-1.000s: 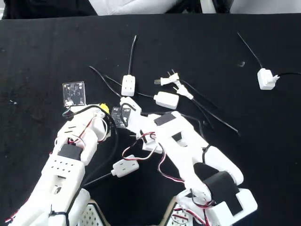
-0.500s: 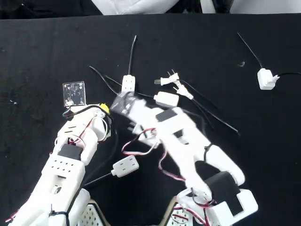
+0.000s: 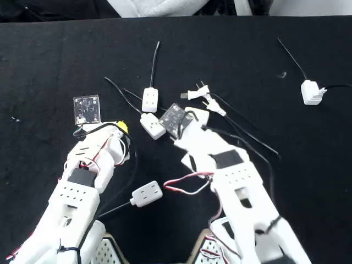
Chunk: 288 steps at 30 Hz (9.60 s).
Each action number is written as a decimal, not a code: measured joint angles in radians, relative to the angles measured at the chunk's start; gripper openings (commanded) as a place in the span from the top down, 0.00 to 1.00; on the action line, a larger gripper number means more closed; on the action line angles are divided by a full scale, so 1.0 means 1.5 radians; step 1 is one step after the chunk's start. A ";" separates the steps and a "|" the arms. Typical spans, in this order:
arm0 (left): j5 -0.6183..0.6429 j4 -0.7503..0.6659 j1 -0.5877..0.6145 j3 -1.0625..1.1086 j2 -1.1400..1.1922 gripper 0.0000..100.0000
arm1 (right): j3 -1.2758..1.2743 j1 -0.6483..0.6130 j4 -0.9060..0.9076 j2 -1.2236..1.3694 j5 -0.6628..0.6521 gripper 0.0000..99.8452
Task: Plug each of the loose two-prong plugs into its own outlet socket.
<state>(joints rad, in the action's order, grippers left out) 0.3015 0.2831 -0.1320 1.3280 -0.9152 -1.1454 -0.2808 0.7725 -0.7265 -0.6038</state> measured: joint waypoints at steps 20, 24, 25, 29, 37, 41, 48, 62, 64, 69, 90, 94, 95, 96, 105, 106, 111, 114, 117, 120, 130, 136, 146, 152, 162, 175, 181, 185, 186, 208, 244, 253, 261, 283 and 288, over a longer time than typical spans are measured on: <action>-0.001 0.000 0.000 0.000 0.000 0.97 | 0.024 -0.039 0.013 0.236 -0.049 0.96; -0.001 0.000 0.000 0.000 0.000 0.97 | 0.028 -0.041 0.013 0.238 -0.043 0.85; -0.001 0.000 0.000 0.000 0.000 0.97 | 0.028 -0.043 0.013 0.238 -0.039 0.85; -0.001 0.000 0.000 0.000 0.000 0.97 | 0.028 -0.043 0.013 0.228 -0.032 0.86; -0.001 0.000 0.000 0.000 0.000 0.97 | 0.028 -0.042 -0.031 0.223 -0.029 0.86; -0.001 0.000 0.000 0.000 0.000 0.97 | 0.028 -0.045 -0.035 0.223 -0.033 0.79; -0.001 0.000 0.000 0.000 0.000 0.97 | 0.050 -0.086 0.005 0.223 -0.052 0.78; -0.001 0.000 0.000 0.000 0.000 0.97 | 0.113 -0.059 0.010 0.223 -0.181 0.79; -0.001 0.000 0.000 0.000 0.000 0.97 | 0.126 -0.040 0.010 0.223 -0.158 0.79; -0.001 0.000 0.000 0.000 0.000 0.97 | 0.127 -0.031 -0.018 0.223 -0.135 0.79; -0.001 0.000 0.000 0.000 0.000 0.97 | 0.069 -0.079 -0.031 0.274 -0.195 0.79; -0.001 0.000 0.000 0.000 0.000 0.97 | 0.057 -0.079 -0.031 0.274 -0.222 0.79; -0.001 0.000 0.000 0.000 0.000 0.97 | 0.057 -0.079 -0.031 0.274 -0.223 0.79; -0.001 0.000 0.000 0.000 0.000 0.97 | 0.057 -0.079 -0.031 0.274 -0.226 0.79; -0.001 0.000 0.000 0.000 0.000 0.97 | 0.100 -0.079 -0.031 0.275 -0.230 0.93; -0.001 0.000 0.000 0.000 0.000 0.97 | 0.106 -0.079 -0.031 0.283 -0.230 0.91; -0.001 0.000 0.000 0.000 0.000 0.97 | 0.131 -0.079 -0.031 0.350 -0.230 0.87; -0.001 0.000 0.000 0.000 0.000 0.97 | 0.149 -0.079 -0.031 0.387 -0.233 0.87; -0.001 0.000 0.000 0.000 0.000 0.97 | 0.171 -0.079 -0.013 0.406 -0.264 0.87; -0.001 0.000 0.000 0.000 0.000 0.97 | 0.200 -0.079 0.019 0.423 -0.289 0.90; -0.001 0.000 0.000 0.000 0.000 0.97 | 0.247 -0.081 0.099 0.435 -0.311 0.99; -0.001 0.000 0.000 0.000 0.000 0.97 | 0.173 -0.081 0.080 0.346 -0.225 0.99; -0.001 0.000 0.000 0.000 0.000 0.97 | 0.042 -0.059 0.071 -0.054 -0.150 0.99; -0.001 0.001 0.000 0.000 0.000 0.97 | -0.011 -0.062 0.034 -0.227 -0.077 0.99; -0.039 0.253 -0.005 -0.158 0.001 0.97 | -0.152 -0.059 -0.115 -0.309 0.011 0.99; -0.046 0.319 -0.184 -0.221 0.001 0.97 | -0.195 -0.058 -0.131 -0.375 0.051 0.99; -0.046 0.285 -0.195 -0.233 0.001 0.97 | -0.195 -0.058 -0.131 -0.375 0.051 0.99; -0.046 0.257 -0.199 -0.240 0.001 0.97 | -0.195 -0.060 -0.131 -0.375 0.051 0.99; -0.050 0.252 -0.208 -0.240 0.001 0.97 | -0.196 -0.063 -0.131 -0.375 0.051 0.99; -0.166 0.185 -0.254 -0.197 0.001 0.97 | -0.208 -0.082 -0.131 -0.375 0.052 0.99; -0.116 0.089 -0.222 -0.131 0.000 0.97 | -0.209 -0.082 -0.104 -0.432 0.114 0.99; -0.116 0.089 -0.219 -0.117 0.002 0.97 | -0.229 -0.082 -0.047 -0.608 0.117 0.99; -0.116 0.089 -0.220 -0.115 0.002 0.97 | -0.235 -0.081 -0.047 -0.637 0.117 0.99; -0.044 0.040 -0.176 -0.202 0.003 0.97 | -0.254 -0.081 -0.047 -0.637 0.117 0.99; -0.096 0.040 -0.219 -0.202 0.005 0.97 | -0.254 -0.081 -0.047 -0.637 0.117 0.99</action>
<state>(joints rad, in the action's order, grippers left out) 0.1573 0.3429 -0.4603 1.0257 -0.9076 -1.5259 -0.4020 0.7020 -1.6824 -0.4289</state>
